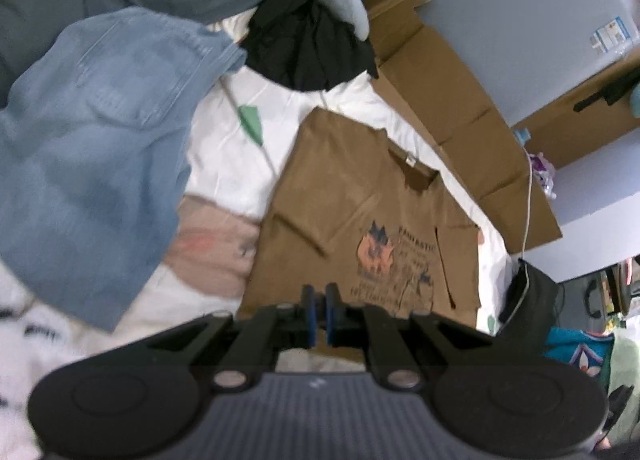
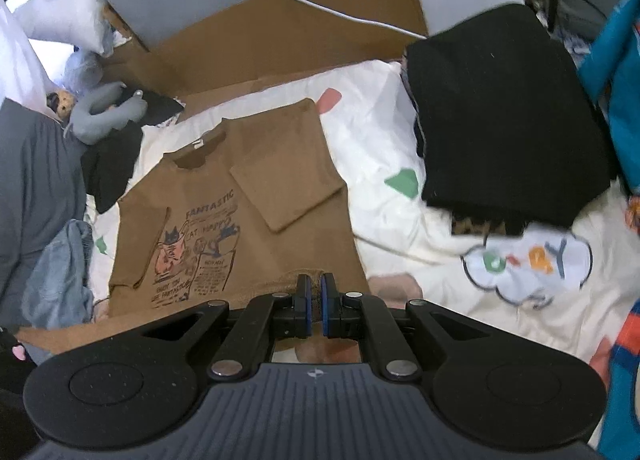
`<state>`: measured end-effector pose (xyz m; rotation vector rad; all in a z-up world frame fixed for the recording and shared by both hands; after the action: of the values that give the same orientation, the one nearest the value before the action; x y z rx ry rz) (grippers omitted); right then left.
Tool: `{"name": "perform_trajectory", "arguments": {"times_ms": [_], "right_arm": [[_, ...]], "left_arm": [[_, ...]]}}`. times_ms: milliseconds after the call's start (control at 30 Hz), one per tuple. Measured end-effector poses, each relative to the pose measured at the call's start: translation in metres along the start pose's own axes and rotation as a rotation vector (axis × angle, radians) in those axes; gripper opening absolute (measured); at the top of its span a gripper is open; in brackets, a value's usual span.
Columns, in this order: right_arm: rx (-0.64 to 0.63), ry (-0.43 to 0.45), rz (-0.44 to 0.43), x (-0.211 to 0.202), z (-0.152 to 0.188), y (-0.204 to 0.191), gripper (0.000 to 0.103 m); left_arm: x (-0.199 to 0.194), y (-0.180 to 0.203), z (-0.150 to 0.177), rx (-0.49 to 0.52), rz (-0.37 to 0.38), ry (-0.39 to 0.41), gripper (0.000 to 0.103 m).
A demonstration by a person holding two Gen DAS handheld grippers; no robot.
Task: Fold clothes
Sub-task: 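Fold the held hem with both grippers over toward the collar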
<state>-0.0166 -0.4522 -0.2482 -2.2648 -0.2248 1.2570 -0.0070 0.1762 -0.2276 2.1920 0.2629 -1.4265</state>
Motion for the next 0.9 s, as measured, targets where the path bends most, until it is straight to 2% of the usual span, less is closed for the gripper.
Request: {"name": "perform_trajectory", "arguments": {"times_ms": [233, 433, 900], "right_arm": [[-0.027, -0.026, 0.062, 0.016, -0.027, -0.007, 0.003], [-0.004, -0.014, 0.076, 0.038, -0.048, -0.005, 0.003], [-0.066, -0.110, 0.091, 0.174, -0.087, 0.030, 0.003]], "left_arm": [[0.027, 0.010, -0.031, 0.016, 0.025, -0.010, 0.004], [0.055, 0.009, -0.050, 0.019, 0.017, -0.024, 0.005], [0.168, 0.006, -0.084, 0.021, -0.042, -0.072, 0.005]]}}
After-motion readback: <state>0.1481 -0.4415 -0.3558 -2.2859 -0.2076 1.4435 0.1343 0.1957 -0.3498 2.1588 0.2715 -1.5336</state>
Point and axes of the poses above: each gripper's, at about its wrist camera, not at the fingertips, and x roughly the way its jaws point, y to its right, z to its underside, the point moved 7 cm from there along x, roughly the way its jaws point, and after that the axes turned 12 degrees about -z, right-handed, at the moved point
